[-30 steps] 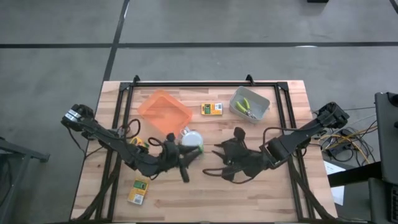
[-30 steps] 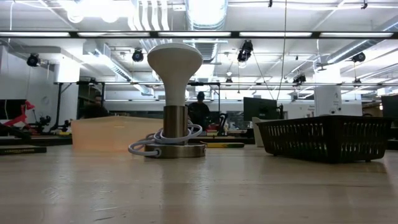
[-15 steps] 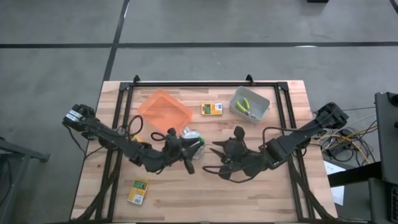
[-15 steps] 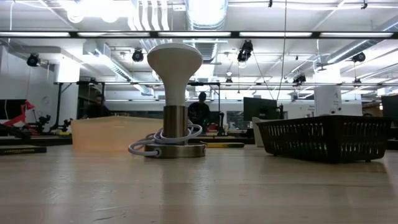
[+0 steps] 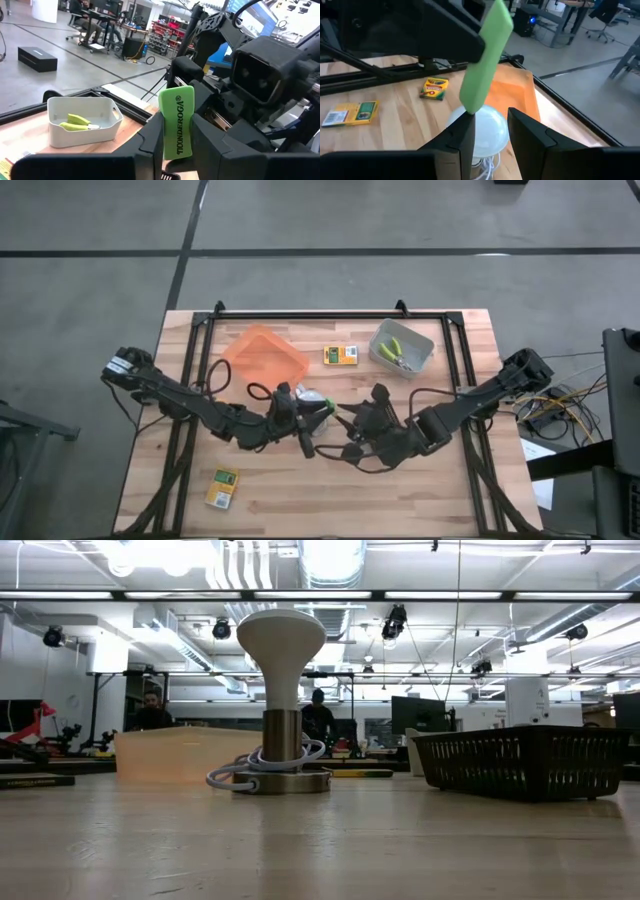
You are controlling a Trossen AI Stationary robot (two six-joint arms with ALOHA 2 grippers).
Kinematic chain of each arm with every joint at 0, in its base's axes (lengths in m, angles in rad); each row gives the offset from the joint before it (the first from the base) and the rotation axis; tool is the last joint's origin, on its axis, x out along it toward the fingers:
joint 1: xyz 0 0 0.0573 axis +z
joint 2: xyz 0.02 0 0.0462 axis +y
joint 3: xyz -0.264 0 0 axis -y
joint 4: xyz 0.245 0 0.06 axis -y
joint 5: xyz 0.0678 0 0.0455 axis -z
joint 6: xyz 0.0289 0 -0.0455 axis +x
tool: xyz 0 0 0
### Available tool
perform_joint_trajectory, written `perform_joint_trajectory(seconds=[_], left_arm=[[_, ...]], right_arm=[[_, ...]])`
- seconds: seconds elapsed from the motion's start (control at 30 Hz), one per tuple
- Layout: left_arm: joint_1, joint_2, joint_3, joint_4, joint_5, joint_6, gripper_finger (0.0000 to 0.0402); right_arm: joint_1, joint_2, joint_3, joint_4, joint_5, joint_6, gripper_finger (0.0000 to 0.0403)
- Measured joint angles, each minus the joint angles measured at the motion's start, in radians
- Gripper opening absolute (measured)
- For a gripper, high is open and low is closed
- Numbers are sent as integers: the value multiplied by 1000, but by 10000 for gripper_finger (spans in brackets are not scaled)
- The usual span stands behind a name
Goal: Pick & Place School Supplies
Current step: Put the green eraser into the black bin
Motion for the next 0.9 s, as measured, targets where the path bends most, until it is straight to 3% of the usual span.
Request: perform_joint_trajectory(seconds=[0.5, 0.9], left_arm=[[4, 0, -5, 0, 1, -1, 96], [4, 0, -6, 1, 3, -7, 99]], right_arm=[[0, -1, 0, 175, -9, -149, 112], [-1, -1, 1, 178, -11, -152, 112]])
